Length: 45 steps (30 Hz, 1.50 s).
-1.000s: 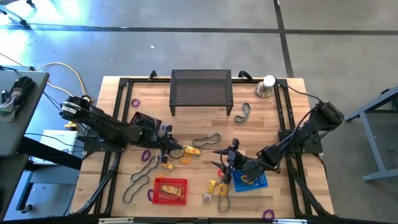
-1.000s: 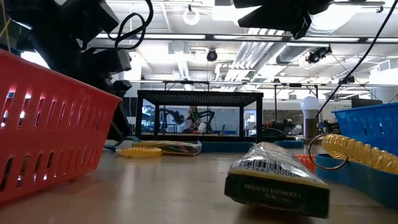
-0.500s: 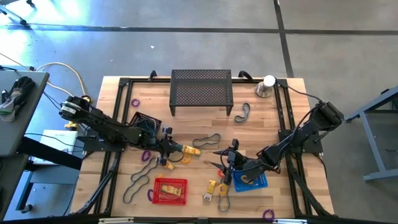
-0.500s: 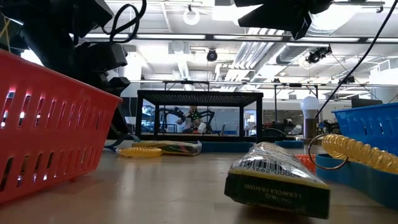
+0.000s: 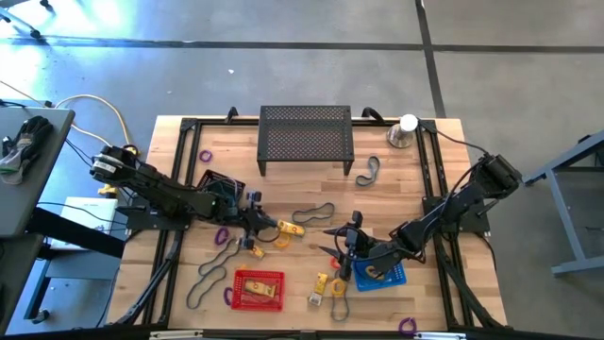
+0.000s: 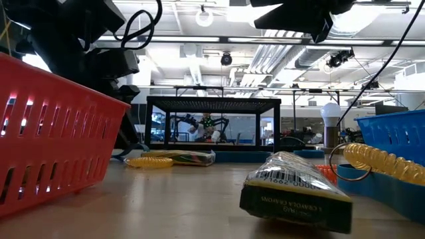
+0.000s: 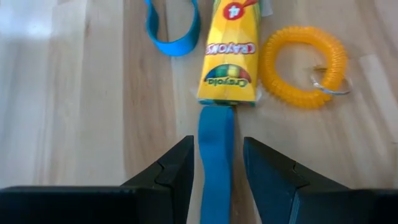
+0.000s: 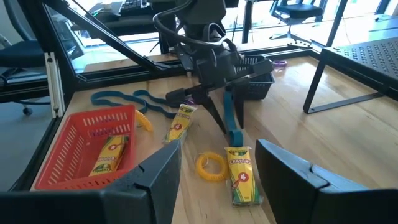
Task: Pick & Place Office Desk Supplies
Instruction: Put the blue rubber band into the black bin
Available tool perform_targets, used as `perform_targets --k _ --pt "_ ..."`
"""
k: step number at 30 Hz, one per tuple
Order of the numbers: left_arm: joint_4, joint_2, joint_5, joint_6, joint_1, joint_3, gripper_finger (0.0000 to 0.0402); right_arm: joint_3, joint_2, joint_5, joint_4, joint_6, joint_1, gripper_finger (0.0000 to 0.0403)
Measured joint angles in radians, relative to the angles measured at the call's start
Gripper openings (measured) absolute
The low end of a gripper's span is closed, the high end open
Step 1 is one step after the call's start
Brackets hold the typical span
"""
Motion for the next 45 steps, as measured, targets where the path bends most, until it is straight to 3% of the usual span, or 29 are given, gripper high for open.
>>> perform_targets --k 11,26,31,38,45 --pt "0.013 0.002 0.030 -0.023 0.036 0.000 0.0132 0.000 0.000 0.000 0.000 0.000 0.000 0.0195" --pt "0.093 0.098 0.056 -0.023 0.052 0.000 0.0128 0.000 0.000 0.000 -0.002 0.004 0.000 0.0195" --pt "0.096 0.092 0.048 -0.023 0.050 0.000 0.0100 0.000 0.000 0.000 -0.013 0.004 0.000 0.0195" --pt "0.090 0.092 0.022 -0.017 0.039 0.000 0.0010 0.000 0.010 0.001 -0.018 0.004 0.000 0.0195" --pt "0.089 0.071 0.022 -0.044 -0.010 0.017 0.0002 0.000 0.021 0.004 -0.019 0.004 -0.008 0.0195"
